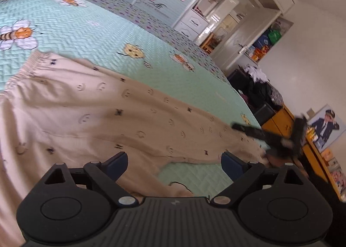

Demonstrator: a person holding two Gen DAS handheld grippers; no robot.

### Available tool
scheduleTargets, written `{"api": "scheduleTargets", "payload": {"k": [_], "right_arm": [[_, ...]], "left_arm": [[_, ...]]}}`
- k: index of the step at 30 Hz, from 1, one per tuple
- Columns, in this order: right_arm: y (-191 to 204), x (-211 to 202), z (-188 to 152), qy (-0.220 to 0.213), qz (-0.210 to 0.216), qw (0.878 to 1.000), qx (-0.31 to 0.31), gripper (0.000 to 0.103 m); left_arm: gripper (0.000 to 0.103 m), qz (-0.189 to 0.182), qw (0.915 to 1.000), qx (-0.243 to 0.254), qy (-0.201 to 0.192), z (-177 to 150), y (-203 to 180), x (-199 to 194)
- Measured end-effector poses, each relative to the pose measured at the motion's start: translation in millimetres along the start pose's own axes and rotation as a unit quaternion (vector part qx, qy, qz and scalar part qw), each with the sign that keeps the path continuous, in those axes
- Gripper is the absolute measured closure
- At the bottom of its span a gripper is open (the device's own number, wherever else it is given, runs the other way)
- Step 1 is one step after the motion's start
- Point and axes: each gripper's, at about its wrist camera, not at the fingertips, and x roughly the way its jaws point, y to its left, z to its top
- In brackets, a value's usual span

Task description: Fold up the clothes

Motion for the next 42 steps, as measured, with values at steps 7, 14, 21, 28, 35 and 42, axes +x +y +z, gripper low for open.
{"api": "scheduleTargets", "payload": {"k": [7, 14, 21, 28, 35, 42], "right_arm": [[-26, -8, -53, 0.034, 0.004, 0.999, -0.024, 0.011], [-87, -34, -37, -0.02, -0.023, 0.998, 0.06, 0.011], [-147, 3, -49, 0.017, -0.075, 0.996, 0.045, 0.011], [-161, -56, -70, -0.006, -0.094, 0.994, 0.051, 0.011], [-158, -13, -31, 0.005, -0.079, 0.994, 0.071, 0.01], [-171, -50, -72, 0.001, -0.138, 0.987, 0.083, 0.013]], "left_arm": [[0.009, 0.02, 0.9996, 0.019, 0.003, 2, 2, -2], [0.009, 0.022, 0.9993, 0.027, 0.012, -3, -7, 1], [0.009, 0.031, 0.9991, 0.027, 0.007, -3, -5, -4], [0.009, 0.021, 0.9996, -0.001, 0.018, -5, 3, 9], [0.009, 0.021, 0.9996, -0.003, 0.02, -8, 3, 8], [0.009, 0.024, 0.9994, -0.009, 0.021, -10, 5, 6]]}}
